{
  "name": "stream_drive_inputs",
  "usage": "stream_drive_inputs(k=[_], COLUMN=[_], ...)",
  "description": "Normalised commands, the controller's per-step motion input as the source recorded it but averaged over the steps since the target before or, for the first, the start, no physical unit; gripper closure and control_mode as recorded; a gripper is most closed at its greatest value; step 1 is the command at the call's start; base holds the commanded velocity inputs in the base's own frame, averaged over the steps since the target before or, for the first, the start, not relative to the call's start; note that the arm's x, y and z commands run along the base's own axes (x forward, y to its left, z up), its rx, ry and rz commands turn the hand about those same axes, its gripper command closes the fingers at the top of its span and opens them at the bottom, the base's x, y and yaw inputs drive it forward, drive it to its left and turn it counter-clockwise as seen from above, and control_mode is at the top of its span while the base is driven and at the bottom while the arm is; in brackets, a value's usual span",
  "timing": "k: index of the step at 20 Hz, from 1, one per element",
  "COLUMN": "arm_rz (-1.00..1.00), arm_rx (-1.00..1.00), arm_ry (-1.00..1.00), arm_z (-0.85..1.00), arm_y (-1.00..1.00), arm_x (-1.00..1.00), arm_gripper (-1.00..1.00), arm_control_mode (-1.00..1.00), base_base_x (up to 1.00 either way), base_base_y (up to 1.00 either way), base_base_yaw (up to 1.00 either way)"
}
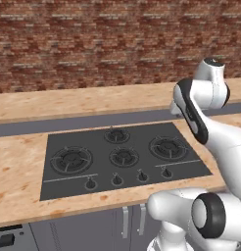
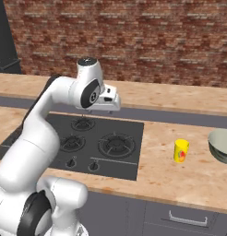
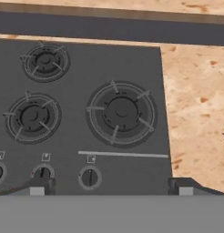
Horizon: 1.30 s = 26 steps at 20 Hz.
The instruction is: Pick the cup and bowl from the counter and place them on the counter next to the sink.
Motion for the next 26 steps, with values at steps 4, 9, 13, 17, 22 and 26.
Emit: stream_drive_inputs(k=[4, 9, 13, 17, 22, 26], arm_rz=[0.00, 0.00, 0.00, -0.09, -0.12, -0.13], arm_rx=[0.00, 0.00, 0.00, 0.00, 0.00, 0.00], arm_ry=[0.00, 0.00, 0.00, 0.05, 0.06, 0.07], arm_z=[-0.05, -0.06, -0.06, -0.04, -0.03, -0.09], arm_y=[-0.78, -0.84, -0.88, -0.64, -0.43, -0.39], arm_x=[0.07, 0.20, 0.17, 0.07, 0.01, 0.00], arm_gripper=[-1.00, -1.00, -1.00, -1.00, -1.00, -1.00], arm_control_mode=[-1.00, -1.00, -1.00, -1.00, -1.00, -1.00], base_base_x=[0.00, 0.00, 0.00, 0.00, 0.00, 0.00], base_base_y=[0.00, 0.00, 0.00, 0.00, 0.00, 0.00], base_base_yaw=[0.00, 0.00, 0.00, 0.00, 0.00, 0.00])
